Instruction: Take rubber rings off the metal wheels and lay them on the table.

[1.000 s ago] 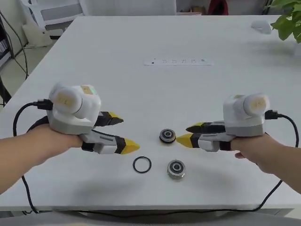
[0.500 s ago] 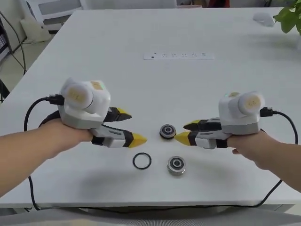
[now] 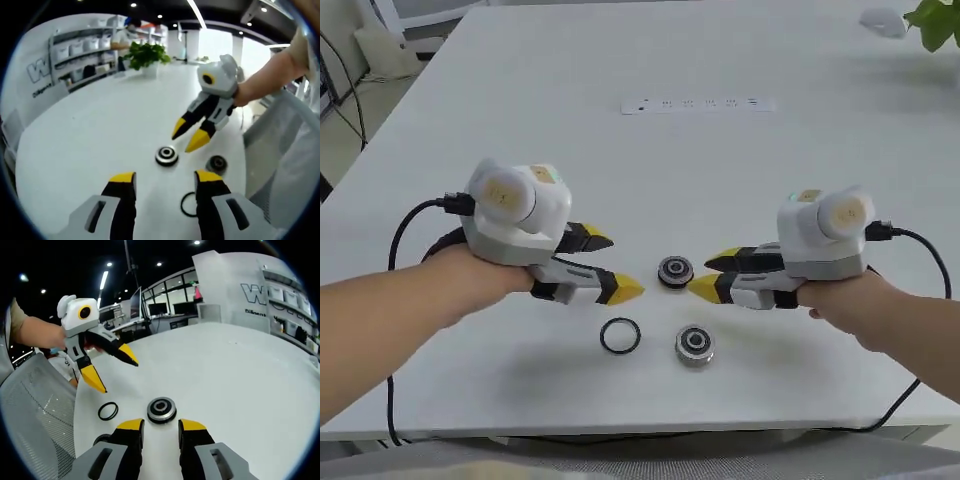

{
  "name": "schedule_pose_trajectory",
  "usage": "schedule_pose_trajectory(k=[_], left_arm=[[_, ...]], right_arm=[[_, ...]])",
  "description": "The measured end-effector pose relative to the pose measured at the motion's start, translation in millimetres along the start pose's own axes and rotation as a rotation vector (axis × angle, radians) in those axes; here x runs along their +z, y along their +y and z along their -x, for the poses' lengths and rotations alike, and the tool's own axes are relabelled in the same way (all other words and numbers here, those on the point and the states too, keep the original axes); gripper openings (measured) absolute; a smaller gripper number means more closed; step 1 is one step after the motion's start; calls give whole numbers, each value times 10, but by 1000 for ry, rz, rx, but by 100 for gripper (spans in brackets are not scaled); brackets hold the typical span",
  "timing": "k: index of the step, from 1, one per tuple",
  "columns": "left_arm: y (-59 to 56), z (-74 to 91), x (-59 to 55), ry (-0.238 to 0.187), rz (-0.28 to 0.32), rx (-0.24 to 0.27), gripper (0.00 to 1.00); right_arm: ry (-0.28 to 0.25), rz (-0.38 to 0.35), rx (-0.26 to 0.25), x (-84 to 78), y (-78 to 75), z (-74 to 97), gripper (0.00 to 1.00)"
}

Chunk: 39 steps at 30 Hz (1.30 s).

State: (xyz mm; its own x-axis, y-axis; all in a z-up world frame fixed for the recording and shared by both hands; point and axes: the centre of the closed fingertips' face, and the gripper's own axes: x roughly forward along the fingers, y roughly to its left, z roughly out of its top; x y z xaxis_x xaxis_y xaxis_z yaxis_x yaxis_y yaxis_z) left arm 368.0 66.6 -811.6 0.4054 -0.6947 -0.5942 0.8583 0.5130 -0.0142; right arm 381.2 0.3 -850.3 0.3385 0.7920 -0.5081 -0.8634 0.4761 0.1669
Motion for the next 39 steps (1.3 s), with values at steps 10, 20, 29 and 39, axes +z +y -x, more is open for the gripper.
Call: schedule_pose_trajectory(k=[10, 20, 29, 39], left_arm=[[2, -110, -5, 3, 4, -17, 44], [36, -227, 34, -4, 10, -26, 41], [16, -364, 82, -8, 7, -45, 37], [-1, -488, 124, -8, 3, -59, 31]], right_arm=[[0, 1, 6, -41, -8, -71, 24], [-8, -1, 15, -39, -21, -109, 22], [-15, -6, 23, -38, -4, -106, 21], [-18, -4, 34, -41, 32, -119, 20]])
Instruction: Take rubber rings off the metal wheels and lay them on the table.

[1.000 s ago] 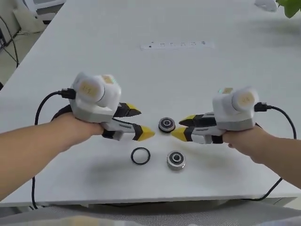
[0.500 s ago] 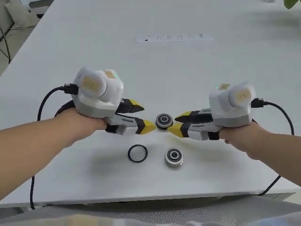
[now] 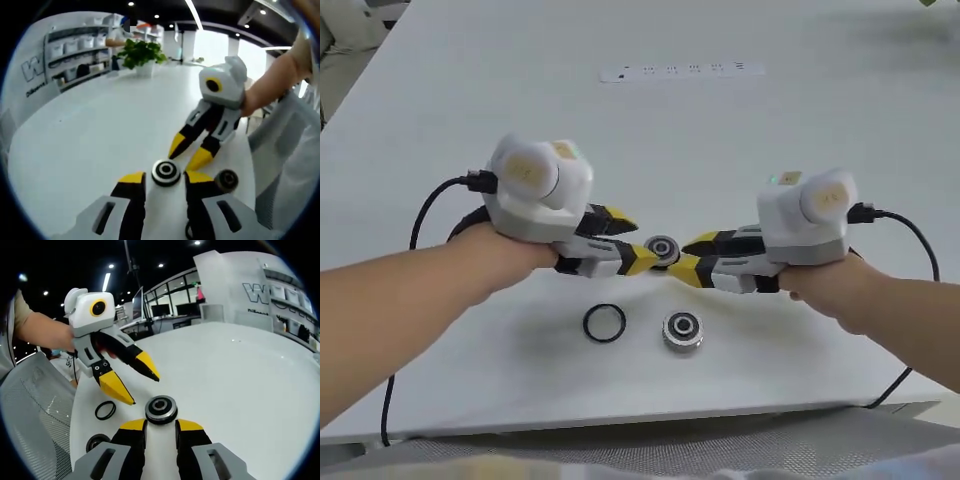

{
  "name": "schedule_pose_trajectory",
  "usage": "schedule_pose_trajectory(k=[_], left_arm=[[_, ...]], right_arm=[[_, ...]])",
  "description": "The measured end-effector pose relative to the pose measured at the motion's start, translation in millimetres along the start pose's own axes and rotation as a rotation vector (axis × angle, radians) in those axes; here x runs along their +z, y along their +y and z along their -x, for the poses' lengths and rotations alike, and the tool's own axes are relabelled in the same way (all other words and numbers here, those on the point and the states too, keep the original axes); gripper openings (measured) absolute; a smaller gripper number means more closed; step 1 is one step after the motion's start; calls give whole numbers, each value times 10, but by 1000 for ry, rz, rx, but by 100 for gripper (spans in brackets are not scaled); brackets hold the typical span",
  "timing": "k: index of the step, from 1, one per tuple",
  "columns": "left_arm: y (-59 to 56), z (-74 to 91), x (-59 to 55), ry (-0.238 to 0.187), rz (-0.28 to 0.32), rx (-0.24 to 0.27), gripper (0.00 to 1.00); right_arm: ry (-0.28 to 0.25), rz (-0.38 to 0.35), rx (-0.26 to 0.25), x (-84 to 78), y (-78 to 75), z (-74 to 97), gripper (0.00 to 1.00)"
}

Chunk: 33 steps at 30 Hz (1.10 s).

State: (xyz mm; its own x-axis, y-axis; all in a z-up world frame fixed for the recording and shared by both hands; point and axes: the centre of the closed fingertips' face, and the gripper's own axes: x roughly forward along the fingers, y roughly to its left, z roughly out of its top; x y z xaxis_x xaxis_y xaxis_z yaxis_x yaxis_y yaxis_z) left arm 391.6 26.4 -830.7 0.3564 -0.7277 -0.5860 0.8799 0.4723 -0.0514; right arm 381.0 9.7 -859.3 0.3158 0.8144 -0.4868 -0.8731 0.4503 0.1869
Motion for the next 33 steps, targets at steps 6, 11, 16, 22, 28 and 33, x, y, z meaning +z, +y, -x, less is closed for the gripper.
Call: schedule_pose_trajectory(k=[6, 11, 16, 22, 28, 33], left_arm=[[-37, -70, -16, 13, -14, -16, 27], [-61, -114, -26, 20, -14, -25, 24], [-41, -155, -27, 33, -30, -23, 21], [-40, -208, -47, 48, -42, -17, 16], [-29, -212, -42, 46, -64, -2, 14], [-27, -214, -46, 39, -56, 10, 14]], right_arm=[[-4, -2, 1, 0, -3, 3, 20], [-4, -4, 0, -18, -12, 10, 20], [-7, -8, -3, -19, -14, 15, 20], [-12, -14, -4, -17, -15, 15, 20], [-17, -15, -3, -8, -10, 4, 20], [-21, -14, 0, 12, 4, -28, 20]])
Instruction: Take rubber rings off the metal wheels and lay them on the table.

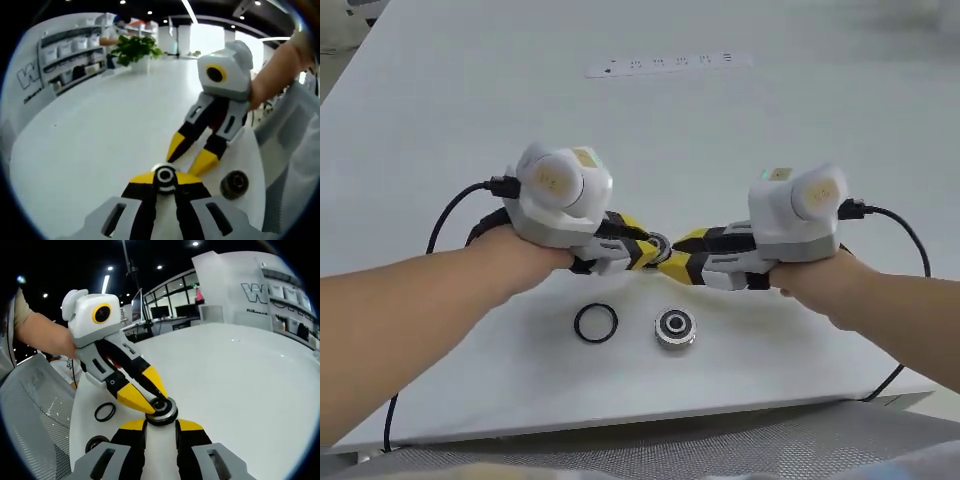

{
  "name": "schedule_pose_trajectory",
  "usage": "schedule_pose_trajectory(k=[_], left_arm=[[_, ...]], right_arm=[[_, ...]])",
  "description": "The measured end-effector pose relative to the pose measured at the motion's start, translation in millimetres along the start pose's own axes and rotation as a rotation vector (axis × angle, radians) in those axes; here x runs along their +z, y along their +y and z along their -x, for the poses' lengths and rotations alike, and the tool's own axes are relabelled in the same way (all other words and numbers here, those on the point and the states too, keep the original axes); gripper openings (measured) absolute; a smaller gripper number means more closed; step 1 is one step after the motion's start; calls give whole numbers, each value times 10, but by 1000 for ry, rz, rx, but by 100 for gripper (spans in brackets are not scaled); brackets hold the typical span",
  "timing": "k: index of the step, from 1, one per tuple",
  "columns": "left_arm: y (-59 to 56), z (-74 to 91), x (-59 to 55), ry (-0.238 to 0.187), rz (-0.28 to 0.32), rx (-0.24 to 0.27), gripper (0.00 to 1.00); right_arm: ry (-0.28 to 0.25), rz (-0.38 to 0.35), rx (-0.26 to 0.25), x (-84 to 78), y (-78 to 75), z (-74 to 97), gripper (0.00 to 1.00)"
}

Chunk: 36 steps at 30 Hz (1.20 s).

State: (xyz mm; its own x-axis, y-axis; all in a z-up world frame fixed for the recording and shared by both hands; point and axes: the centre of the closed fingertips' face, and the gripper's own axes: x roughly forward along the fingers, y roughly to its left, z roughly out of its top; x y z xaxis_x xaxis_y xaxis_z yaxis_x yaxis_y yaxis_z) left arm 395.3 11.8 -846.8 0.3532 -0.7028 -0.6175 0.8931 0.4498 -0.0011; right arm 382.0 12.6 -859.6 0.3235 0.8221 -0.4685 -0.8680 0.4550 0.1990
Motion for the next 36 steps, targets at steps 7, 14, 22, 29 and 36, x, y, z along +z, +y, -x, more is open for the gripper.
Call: schedule_pose_trajectory(k=[7, 14, 22, 29, 36], left_arm=[[6, -1, -1, -8, 12, 17, 14], [15, -10, 0, -7, 19, 26, 14], [27, -15, 5, -8, 24, 36, 14], [24, -11, 4, -7, 24, 43, 14], [18, -5, 4, -7, 27, 51, 14]], right_arm=[[2, 16, -13, 3, -22, -9, 19], [8, 25, -17, -9, 7, 9, 15], [6, 32, -20, -10, 13, 36, 8], [7, 35, -29, -9, 6, 47, 4], [8, 22, -49, -10, -34, 66, 0]])
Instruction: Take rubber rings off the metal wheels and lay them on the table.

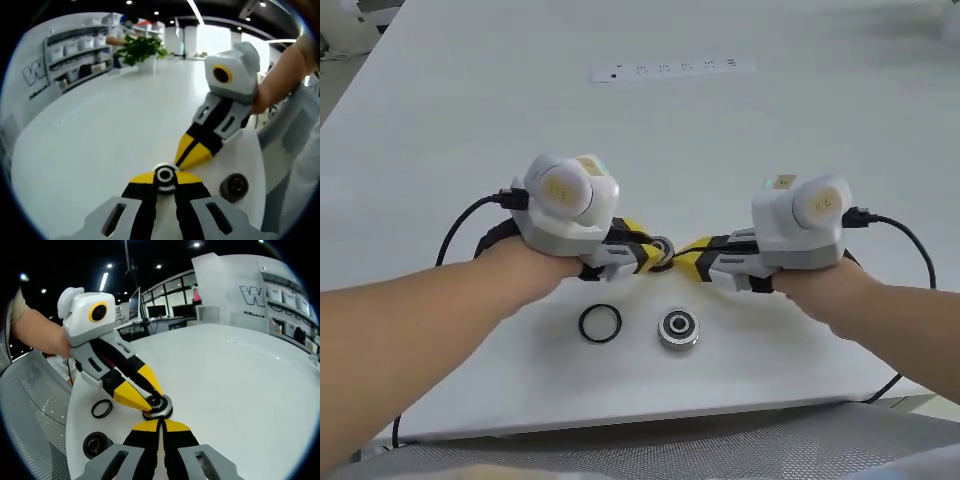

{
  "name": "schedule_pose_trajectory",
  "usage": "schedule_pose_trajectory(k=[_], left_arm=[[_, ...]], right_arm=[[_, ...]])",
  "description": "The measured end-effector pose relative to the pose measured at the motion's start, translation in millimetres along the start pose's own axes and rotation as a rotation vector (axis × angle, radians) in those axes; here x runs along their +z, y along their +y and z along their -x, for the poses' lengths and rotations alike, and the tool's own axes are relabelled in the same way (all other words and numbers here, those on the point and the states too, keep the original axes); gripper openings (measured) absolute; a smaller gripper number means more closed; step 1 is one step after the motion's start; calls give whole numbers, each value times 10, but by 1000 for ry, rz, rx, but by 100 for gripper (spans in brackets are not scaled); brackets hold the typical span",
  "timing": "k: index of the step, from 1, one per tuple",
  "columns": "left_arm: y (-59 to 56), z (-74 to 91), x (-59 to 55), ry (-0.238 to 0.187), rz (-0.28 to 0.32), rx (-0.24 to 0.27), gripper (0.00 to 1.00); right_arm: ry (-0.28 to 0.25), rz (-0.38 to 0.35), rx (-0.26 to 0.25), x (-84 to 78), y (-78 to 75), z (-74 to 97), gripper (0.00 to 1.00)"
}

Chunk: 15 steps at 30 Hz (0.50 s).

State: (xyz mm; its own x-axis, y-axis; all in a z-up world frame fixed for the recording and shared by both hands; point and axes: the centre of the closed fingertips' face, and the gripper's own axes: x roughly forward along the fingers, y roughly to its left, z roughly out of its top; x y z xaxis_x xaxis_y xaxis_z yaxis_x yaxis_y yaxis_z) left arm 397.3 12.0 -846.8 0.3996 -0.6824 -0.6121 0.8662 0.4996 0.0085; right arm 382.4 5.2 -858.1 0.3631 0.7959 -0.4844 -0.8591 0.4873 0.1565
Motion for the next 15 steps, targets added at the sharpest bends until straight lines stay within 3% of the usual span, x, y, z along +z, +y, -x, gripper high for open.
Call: schedule_pose_trajectory(k=[6, 10, 15], left_arm=[[-9, 7, -3, 2, 3, 5, 14], [-14, 11, -6, 2, 4, 9, 14], [-9, 10, -15, 5, 3, 10, 13]], right_arm=[[9, -14, -8, -5, -7, -1, 0], [-10, -118, -5, -9, -37, 5, 0], [-36, -177, -15, 15, -107, 33, 0]])
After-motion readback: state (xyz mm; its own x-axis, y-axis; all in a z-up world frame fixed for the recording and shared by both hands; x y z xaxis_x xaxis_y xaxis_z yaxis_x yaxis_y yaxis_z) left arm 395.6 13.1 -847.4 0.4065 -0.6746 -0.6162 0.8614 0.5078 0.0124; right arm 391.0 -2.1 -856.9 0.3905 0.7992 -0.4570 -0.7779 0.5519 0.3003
